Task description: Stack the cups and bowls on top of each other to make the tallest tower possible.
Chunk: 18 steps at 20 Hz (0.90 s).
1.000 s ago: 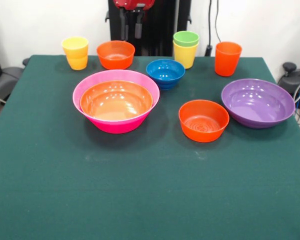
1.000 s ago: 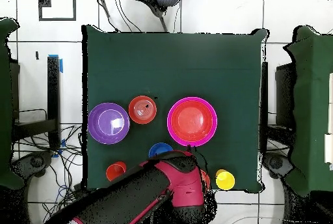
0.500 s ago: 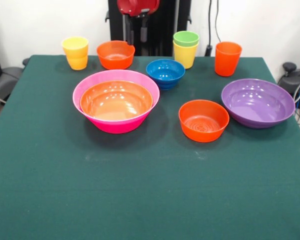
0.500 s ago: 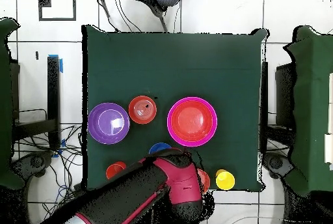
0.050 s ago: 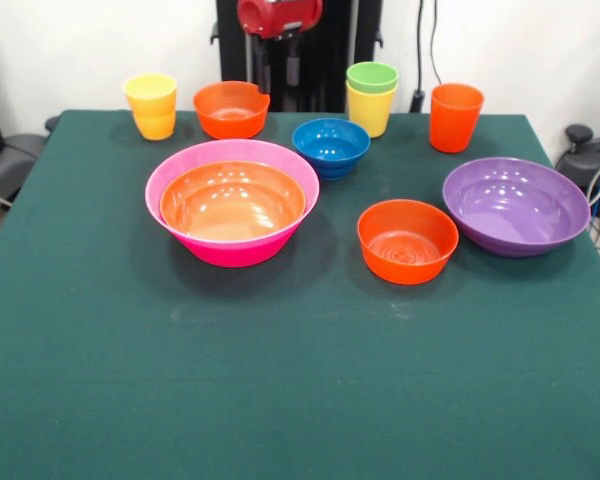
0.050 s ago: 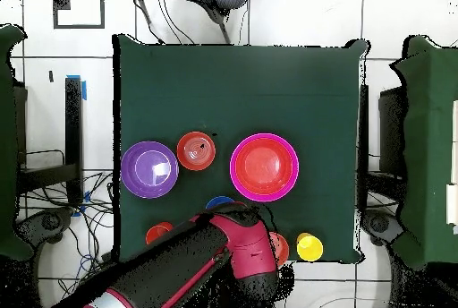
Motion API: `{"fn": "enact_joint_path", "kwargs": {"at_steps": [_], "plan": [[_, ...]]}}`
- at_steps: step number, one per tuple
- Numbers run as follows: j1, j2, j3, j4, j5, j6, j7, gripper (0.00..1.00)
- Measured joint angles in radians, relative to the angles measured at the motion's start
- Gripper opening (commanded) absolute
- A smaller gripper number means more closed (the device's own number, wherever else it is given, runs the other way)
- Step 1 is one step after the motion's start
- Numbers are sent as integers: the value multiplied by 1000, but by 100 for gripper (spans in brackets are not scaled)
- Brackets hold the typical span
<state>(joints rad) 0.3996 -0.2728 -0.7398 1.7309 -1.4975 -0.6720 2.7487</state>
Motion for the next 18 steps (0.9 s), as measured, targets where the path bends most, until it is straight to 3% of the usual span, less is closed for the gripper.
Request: {"fn": "enact_joint_path", "kwargs": {"at_steps": [11, 18], "plan": [[-15, -7, 21, 8, 0, 0, 141, 100], [-27, -21, 24, 20, 0, 0, 142, 100]]}}
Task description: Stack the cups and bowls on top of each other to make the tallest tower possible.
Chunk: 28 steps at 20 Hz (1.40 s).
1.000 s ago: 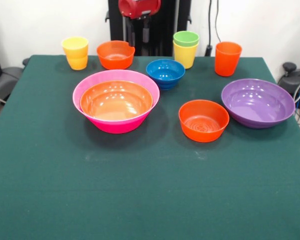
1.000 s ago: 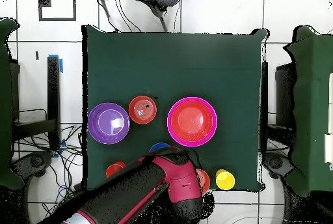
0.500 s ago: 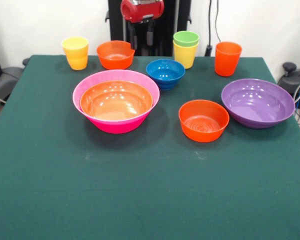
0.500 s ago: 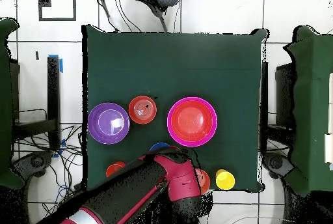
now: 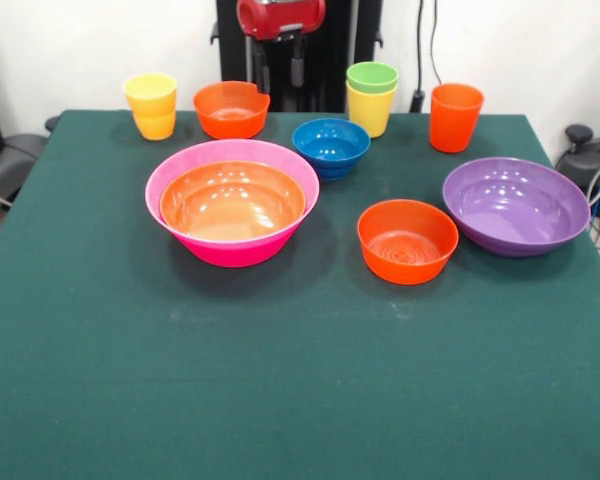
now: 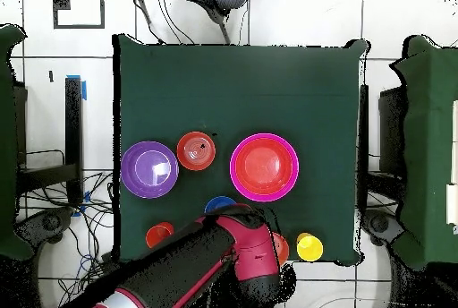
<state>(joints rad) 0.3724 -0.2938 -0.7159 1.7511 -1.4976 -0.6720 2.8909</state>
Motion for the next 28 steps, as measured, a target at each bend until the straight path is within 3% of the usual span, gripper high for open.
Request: {"fn": "enact_joint_path", "kwargs": {"at_steps": [21, 28], "plan": [[-39, 52, 75, 22, -7, 0, 0, 100], [-79, 56, 110, 37, -7, 0, 0, 100]]}}
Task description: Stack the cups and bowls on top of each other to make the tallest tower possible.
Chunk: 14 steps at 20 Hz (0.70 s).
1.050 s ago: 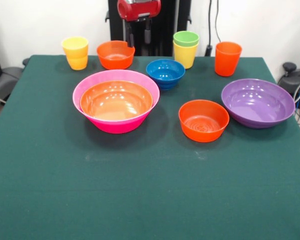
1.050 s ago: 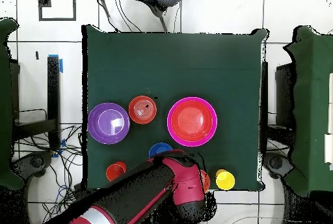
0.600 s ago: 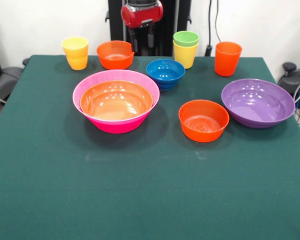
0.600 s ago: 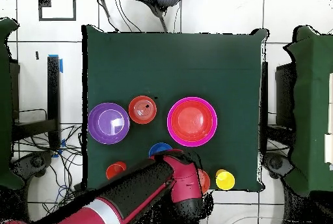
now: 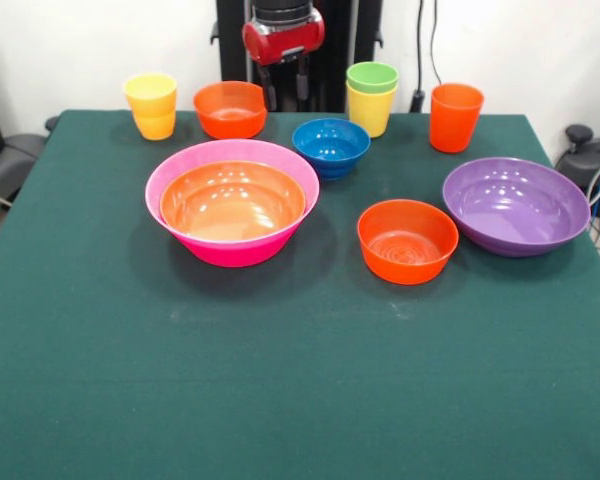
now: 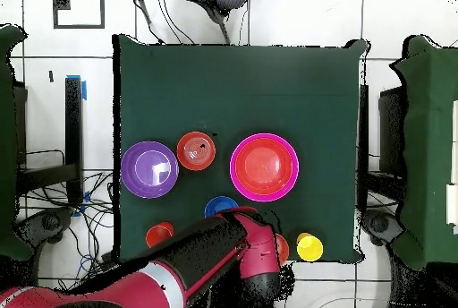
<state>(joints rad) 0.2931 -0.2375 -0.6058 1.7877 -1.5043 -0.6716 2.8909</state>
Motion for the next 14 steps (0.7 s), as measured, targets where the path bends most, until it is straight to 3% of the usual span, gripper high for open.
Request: {"fn": "enact_joint_path", "kwargs": {"at_steps": [9, 14], "plan": [[-12, 0, 15, 10, 0, 0, 0, 100], [-53, 7, 40, 10, 42, 0, -10, 100]]}}
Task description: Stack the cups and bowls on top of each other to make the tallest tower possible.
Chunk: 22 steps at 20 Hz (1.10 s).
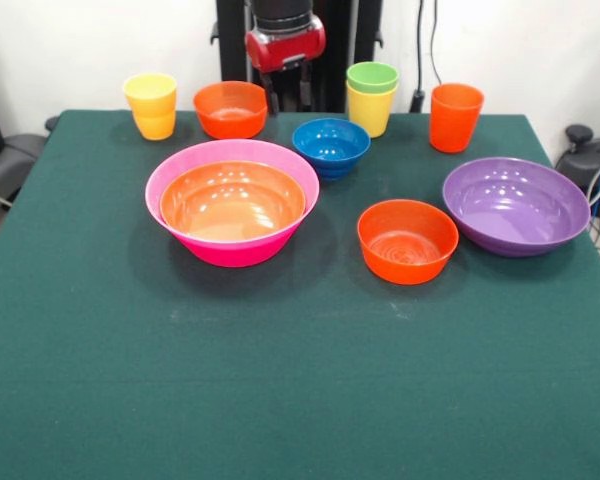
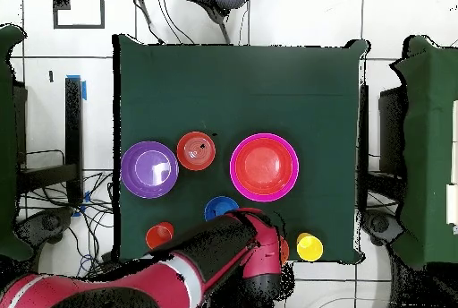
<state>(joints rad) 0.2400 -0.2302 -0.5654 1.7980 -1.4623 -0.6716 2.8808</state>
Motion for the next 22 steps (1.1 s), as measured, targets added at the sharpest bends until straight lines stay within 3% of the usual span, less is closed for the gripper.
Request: {"fn": "enact_joint_path", "kwargs": {"at_steps": [7, 22], "plan": [[-59, 29, 31, 2, 61, 0, -73, 100], [-101, 19, 50, 55, 59, -29, -124, 100]]}}
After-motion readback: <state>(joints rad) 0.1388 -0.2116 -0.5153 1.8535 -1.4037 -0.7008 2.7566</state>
